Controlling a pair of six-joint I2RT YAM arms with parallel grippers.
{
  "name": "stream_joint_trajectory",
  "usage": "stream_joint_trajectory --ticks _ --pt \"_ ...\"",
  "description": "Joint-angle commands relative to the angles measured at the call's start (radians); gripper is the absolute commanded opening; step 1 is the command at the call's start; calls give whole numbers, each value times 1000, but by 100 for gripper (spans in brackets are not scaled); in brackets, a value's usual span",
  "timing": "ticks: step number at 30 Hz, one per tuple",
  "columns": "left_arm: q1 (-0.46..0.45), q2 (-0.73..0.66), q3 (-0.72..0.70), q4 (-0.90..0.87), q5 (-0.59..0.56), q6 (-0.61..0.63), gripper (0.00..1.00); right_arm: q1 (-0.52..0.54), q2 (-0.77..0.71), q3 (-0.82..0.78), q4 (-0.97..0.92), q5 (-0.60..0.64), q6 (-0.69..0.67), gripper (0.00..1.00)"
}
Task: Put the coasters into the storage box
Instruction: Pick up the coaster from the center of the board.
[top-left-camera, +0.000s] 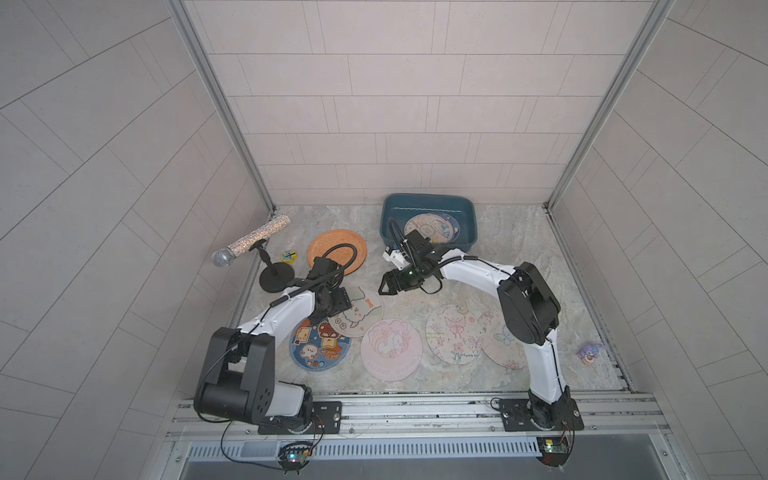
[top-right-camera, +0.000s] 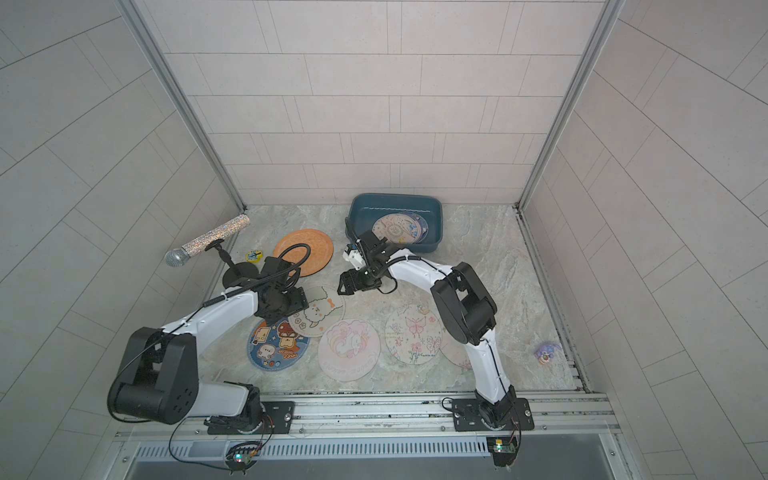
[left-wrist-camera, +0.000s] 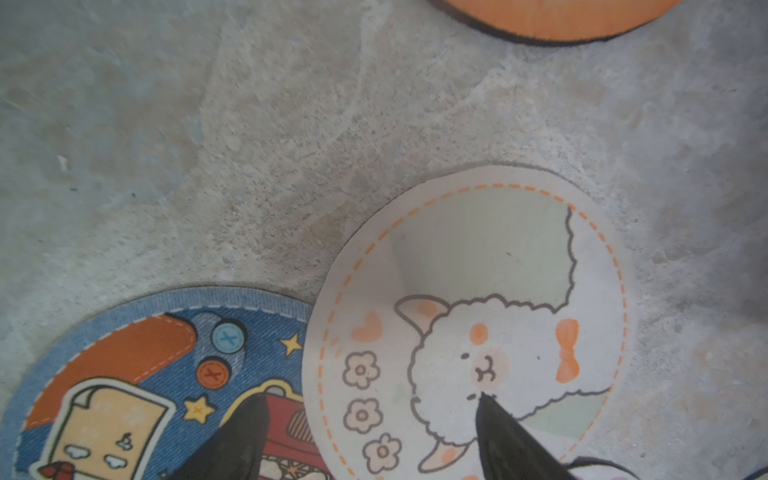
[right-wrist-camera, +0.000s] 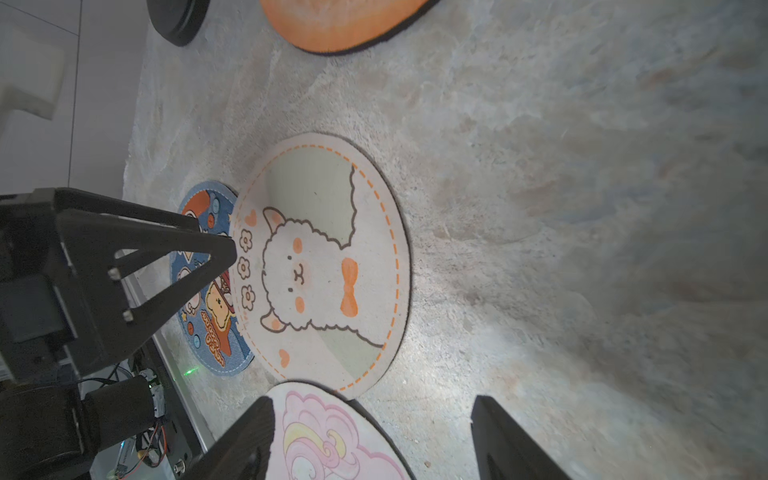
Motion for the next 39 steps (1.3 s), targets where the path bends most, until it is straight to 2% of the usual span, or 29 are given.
stream_joint_trajectory --ticks 1,39 --pt "6 18 -11 -32 -6 -11 82 21 27 25 -2 15 -4 78" --pt "6 91 -81 127 152 -64 71 86 153 81 -3 98 23 74"
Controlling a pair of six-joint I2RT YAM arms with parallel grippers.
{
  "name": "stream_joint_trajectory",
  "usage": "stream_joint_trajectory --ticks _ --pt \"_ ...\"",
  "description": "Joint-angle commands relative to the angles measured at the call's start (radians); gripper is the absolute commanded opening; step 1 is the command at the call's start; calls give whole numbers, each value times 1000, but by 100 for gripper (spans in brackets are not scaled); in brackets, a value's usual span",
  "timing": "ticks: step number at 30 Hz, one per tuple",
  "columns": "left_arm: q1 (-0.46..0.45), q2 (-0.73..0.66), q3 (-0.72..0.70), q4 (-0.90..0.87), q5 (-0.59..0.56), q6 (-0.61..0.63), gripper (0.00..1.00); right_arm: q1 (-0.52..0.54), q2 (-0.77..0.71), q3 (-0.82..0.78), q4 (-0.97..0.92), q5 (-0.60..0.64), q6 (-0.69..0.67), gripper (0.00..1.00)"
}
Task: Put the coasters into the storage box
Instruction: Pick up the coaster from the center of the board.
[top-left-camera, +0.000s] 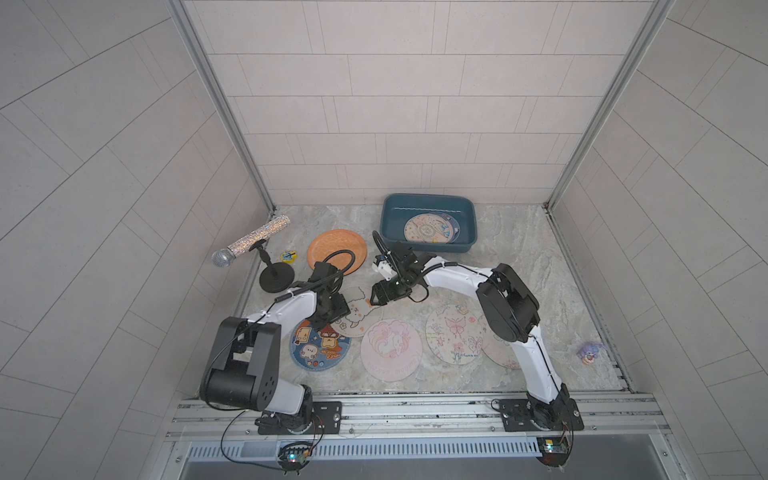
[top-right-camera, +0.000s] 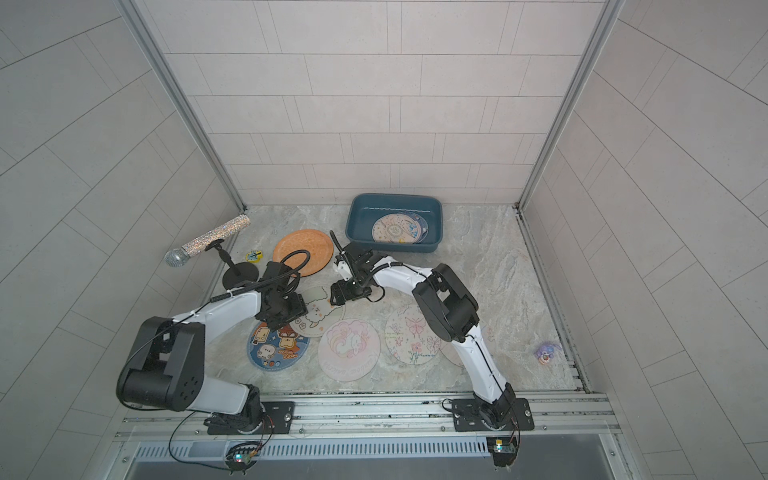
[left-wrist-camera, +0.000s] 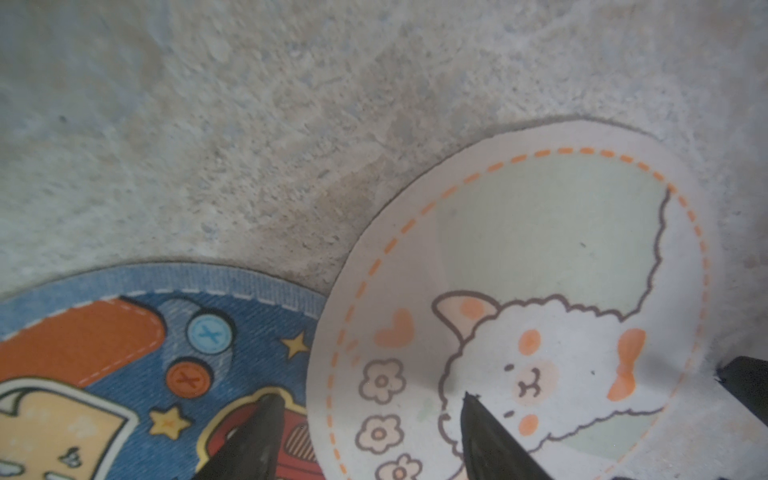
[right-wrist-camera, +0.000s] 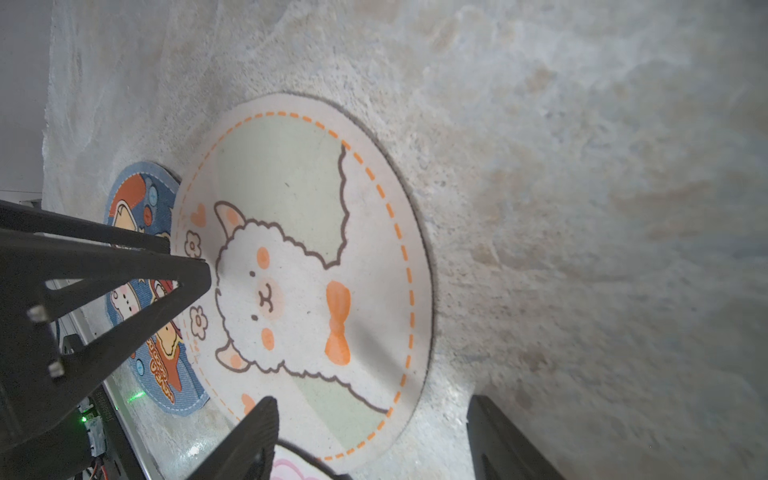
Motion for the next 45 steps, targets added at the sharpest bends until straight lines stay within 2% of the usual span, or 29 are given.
stream_joint_trajectory --ticks 1,22,45 --pt "-1 33 -38 89 91 -15 71 12 37 7 -17 22 9 74" --pt "-18 52 -33 158 156 -35 67 34 85 34 -37 7 22 73" --pt "-31 46 -37 187 169 -51 64 40 112 56 -61 -24 25 64"
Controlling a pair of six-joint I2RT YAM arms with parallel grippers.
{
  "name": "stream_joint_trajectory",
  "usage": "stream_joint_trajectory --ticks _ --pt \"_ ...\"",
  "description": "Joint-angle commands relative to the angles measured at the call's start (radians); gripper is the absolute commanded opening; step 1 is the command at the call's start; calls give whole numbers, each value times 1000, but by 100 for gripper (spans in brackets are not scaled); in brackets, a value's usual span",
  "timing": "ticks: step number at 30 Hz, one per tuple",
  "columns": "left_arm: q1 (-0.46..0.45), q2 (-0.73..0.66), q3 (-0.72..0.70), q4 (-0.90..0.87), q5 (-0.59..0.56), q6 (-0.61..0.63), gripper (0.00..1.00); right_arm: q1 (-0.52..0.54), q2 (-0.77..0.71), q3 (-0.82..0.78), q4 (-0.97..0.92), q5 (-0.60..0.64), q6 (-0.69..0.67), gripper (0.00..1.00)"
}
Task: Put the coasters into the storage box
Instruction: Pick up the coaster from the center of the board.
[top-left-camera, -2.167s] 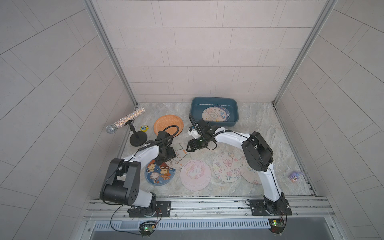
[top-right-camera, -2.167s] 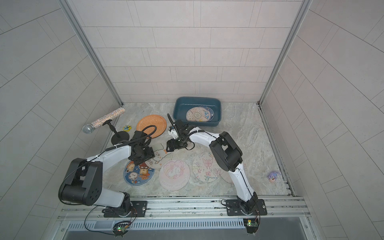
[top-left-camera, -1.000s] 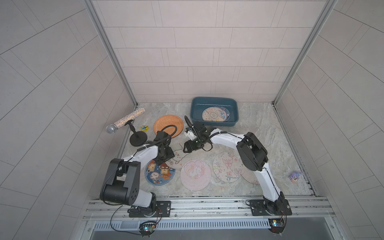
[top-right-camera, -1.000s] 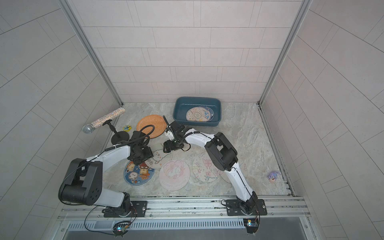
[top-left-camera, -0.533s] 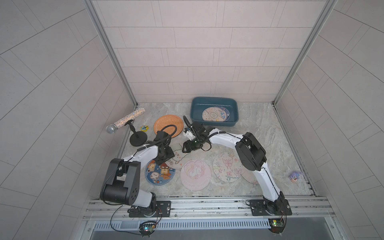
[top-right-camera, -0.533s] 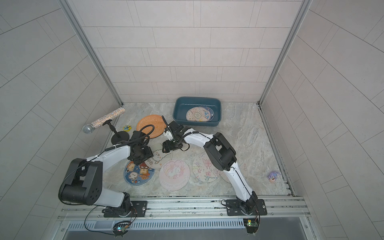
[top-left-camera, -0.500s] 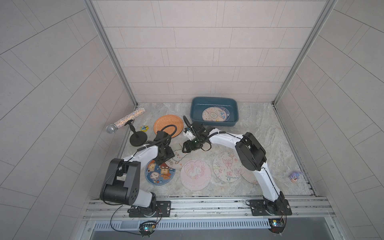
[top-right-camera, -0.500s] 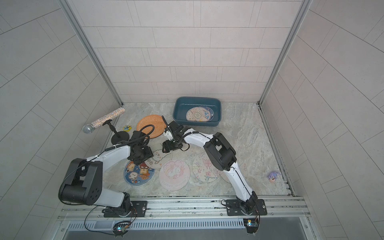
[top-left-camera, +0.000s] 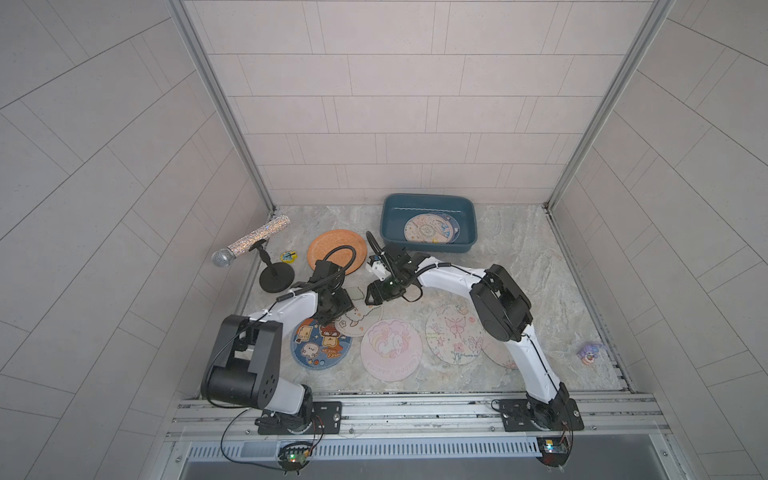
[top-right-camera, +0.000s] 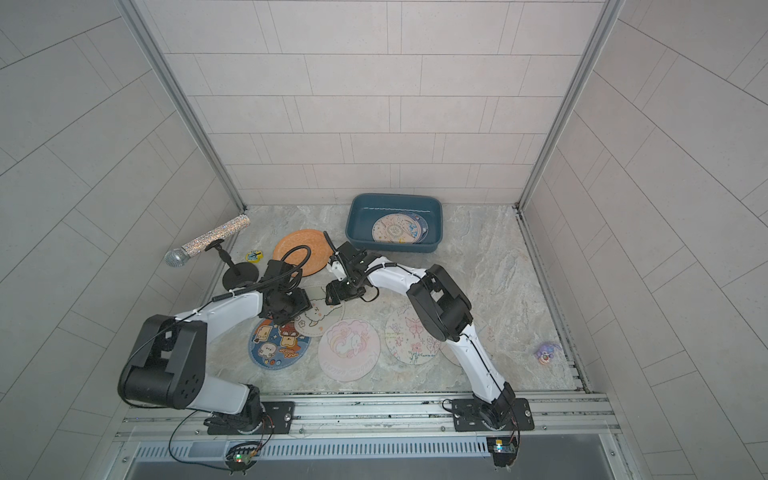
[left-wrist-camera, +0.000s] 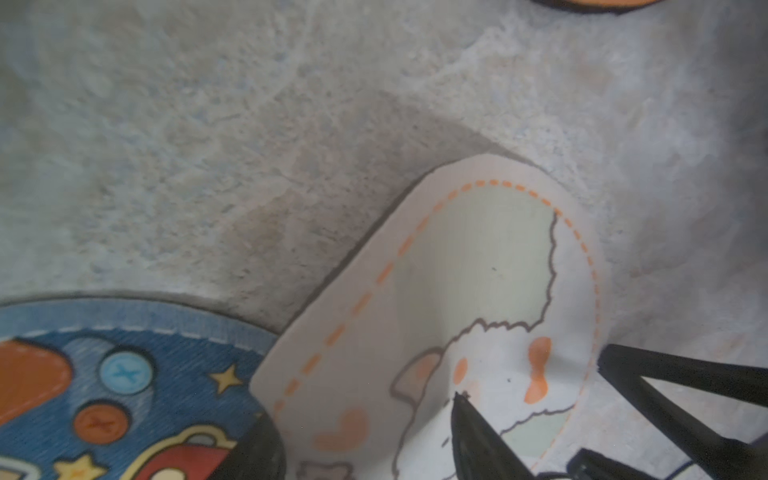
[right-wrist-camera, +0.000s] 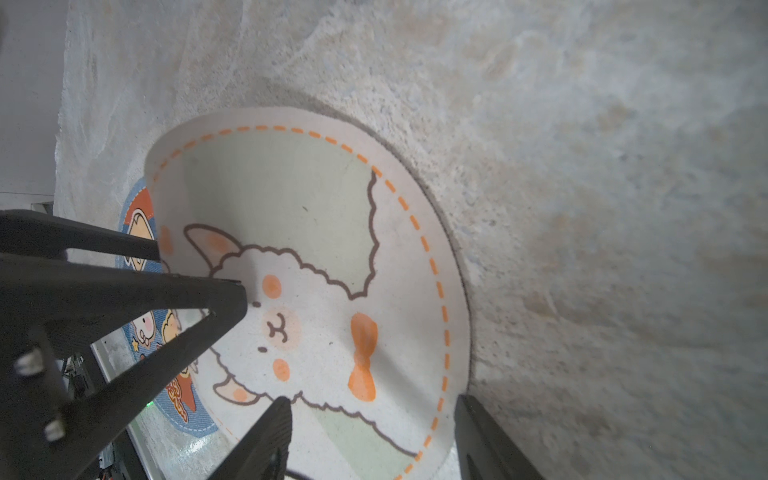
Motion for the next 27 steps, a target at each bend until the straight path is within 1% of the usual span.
stream_joint_trajectory --ticks 1,3,6,11,15,18,21,27 --pt "-17 32 -32 60 82 -12 63 19 57 -17 -52 -13 11 64" --pt "-19 25 -34 60 79 -13 61 19 57 -16 -53 -11 10 64" --pt "-17 17 -36 59 78 -14 52 16 54 -18 -52 -10 10 64" --pt "-18 4 -24 46 74 -13 32 -10 16 -44 -30 -14 14 67" --pt "-18 -15 -3 35 82 -6 15 -49 -48 -108 30 -34 35 70" --pt "-22 -26 29 19 92 5 6 -84 -105 -175 78 -58 57 72" --pt "-32 -41 72 -3 96 17 0 -119 -166 -245 125 -78 75 74" --pt "-66 -51 180 -29 106 34 0 -186 -300 -395 210 -116 111 75"
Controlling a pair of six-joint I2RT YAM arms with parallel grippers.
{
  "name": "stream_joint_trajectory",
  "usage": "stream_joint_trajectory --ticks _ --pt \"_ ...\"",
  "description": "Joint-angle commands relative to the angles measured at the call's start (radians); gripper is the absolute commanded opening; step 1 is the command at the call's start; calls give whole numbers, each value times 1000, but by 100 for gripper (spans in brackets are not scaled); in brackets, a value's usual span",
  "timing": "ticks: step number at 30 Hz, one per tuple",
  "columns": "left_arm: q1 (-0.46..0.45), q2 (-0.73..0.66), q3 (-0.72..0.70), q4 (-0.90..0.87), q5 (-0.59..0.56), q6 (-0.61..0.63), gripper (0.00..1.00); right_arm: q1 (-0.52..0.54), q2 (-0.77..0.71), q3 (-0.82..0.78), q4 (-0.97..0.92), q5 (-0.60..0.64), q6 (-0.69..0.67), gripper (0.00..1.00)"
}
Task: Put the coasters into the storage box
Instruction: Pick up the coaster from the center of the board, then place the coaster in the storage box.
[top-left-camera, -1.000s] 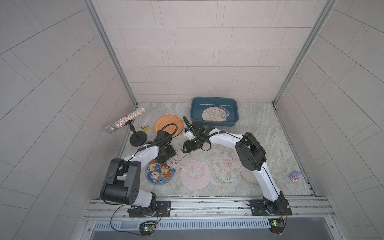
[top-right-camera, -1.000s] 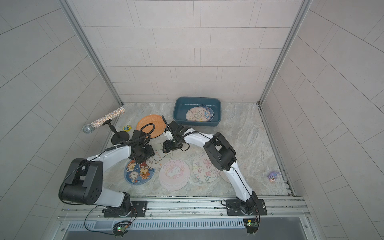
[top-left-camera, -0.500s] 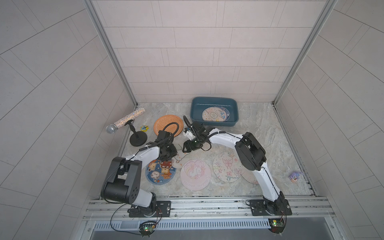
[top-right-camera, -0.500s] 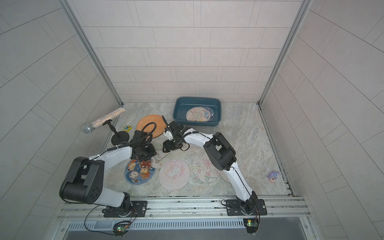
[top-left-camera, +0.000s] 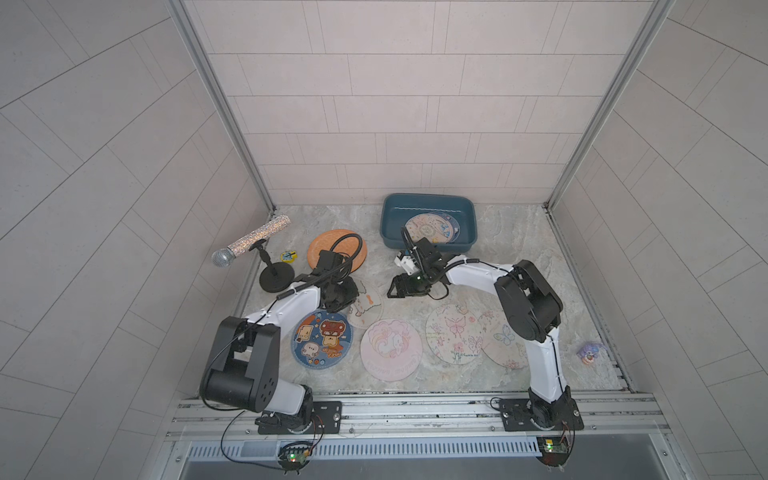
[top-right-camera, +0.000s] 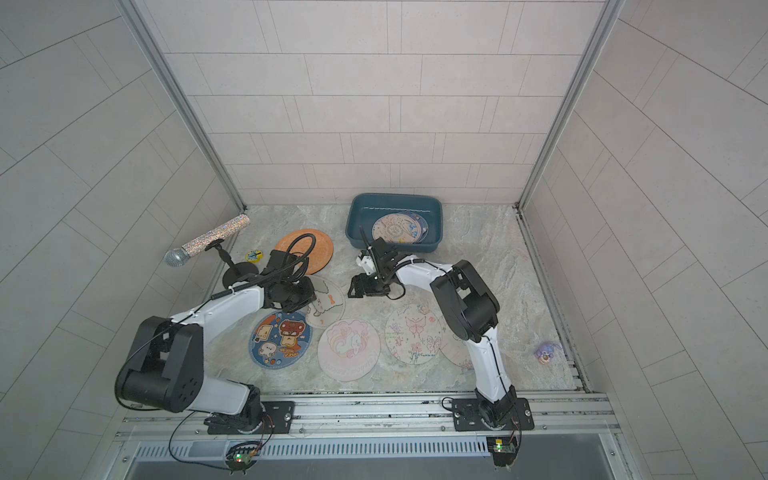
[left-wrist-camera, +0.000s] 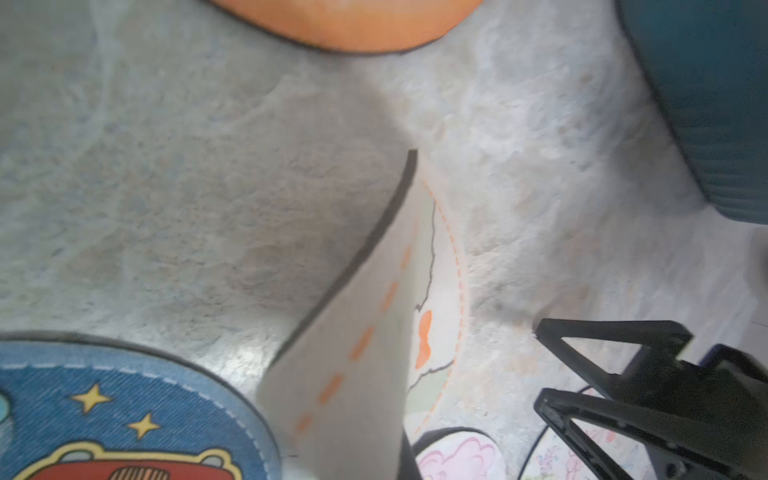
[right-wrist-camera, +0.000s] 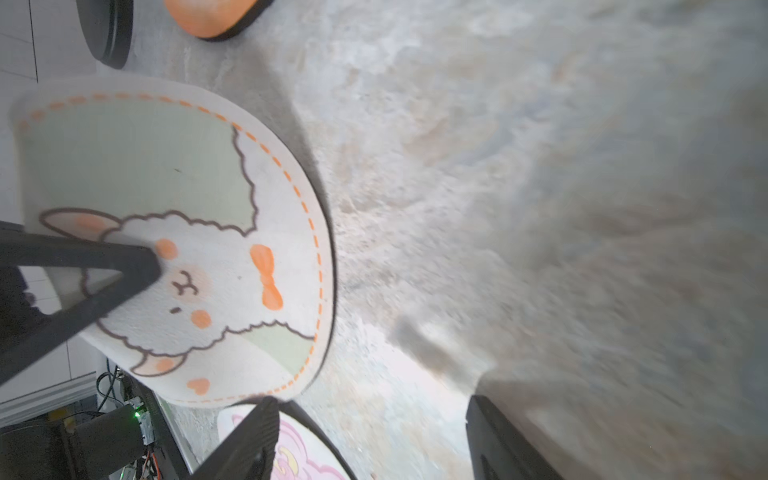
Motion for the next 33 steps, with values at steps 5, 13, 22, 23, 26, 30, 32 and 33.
stream_joint_trajectory --ticks 5,13,22,23,26,30,32,33 --pt "-59 8 185 1 38 33 0 -58 -197 -157 88 -46 43 75" --pt "-107 144 383 102 101 39 0 -109 -329 -269 100 -65 48 76" --pt "-150 356 641 201 173 42 0 -171 -443 -359 105 -87 54 76" --pt "-153 381 670 214 184 40 0 -179 -454 -369 104 -89 55 76" --pt "-160 451 750 257 209 26 0 -200 -480 -388 102 -95 56 76" --pt "-167 549 855 314 238 -7 0 -217 -499 -405 100 -98 55 76" --pt "-170 599 896 362 236 -25 0 -222 -502 -410 100 -99 54 76" --pt "-173 625 908 405 229 -30 0 -225 -503 -412 101 -99 54 76"
